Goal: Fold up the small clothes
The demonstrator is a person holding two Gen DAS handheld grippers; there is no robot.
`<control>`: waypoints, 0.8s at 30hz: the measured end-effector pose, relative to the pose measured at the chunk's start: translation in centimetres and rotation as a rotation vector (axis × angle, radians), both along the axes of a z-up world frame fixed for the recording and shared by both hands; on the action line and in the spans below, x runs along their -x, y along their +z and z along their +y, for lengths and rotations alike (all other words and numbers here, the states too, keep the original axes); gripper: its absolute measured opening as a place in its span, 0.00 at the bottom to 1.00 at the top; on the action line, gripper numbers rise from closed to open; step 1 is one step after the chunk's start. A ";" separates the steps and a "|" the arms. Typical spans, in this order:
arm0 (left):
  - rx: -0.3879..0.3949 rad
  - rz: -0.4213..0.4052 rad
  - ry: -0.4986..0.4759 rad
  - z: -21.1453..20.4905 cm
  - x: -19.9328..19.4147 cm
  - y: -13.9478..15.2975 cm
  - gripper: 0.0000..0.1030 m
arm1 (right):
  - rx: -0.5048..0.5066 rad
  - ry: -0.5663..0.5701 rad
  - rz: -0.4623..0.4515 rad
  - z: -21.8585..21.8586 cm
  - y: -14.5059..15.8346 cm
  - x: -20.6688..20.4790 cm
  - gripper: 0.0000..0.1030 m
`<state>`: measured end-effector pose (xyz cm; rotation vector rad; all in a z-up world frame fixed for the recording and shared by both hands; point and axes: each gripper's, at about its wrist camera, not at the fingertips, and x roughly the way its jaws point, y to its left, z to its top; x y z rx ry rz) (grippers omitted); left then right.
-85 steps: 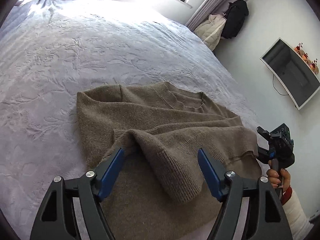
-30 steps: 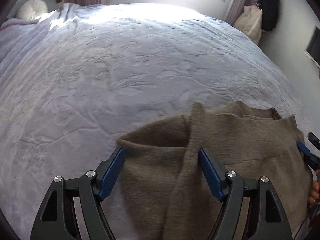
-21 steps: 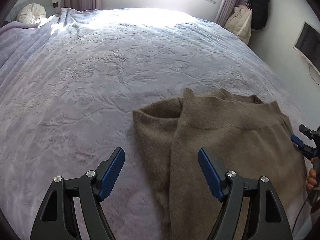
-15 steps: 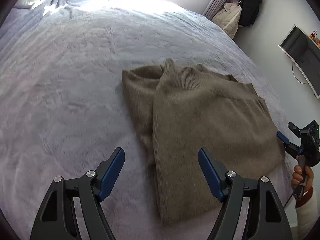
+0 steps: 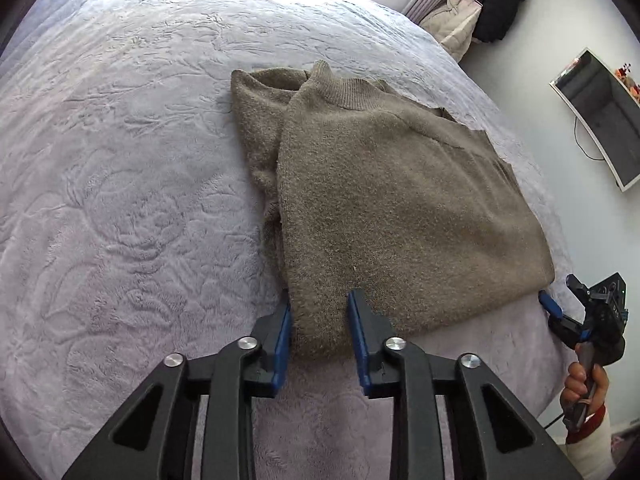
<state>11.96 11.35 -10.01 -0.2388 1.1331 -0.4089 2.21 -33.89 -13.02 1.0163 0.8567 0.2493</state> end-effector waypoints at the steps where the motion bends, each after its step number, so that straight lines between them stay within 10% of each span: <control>1: -0.006 -0.003 -0.003 -0.1 0.0 0.1 0.26 | -0.010 -0.010 -0.002 -0.2 -0.1 0.1 0.65; 7: -0.083 -0.012 -0.016 -0.8 0.3 -0.6 0.26 | -0.090 -0.099 0.057 -2.0 -1.6 -0.4 0.58; 10: -0.094 -0.020 -0.007 -0.7 0.5 -0.7 0.26 | -0.092 -0.126 0.085 -2.7 -1.9 -0.8 0.08; 15: -0.160 -0.040 0.015 -0.8 1.4 -0.7 0.35 | -0.005 -0.120 0.112 -2.4 -1.7 -0.2 0.08; 17: -0.179 -0.040 0.046 -0.7 1.6 -0.6 0.61 | -0.035 -0.121 0.131 -2.6 -2.7 0.2 0.08; 24: -0.251 -0.059 0.080 -1.0 3.3 -0.1 0.64 | 0.109 -0.039 0.123 -0.5 -0.4 1.7 0.09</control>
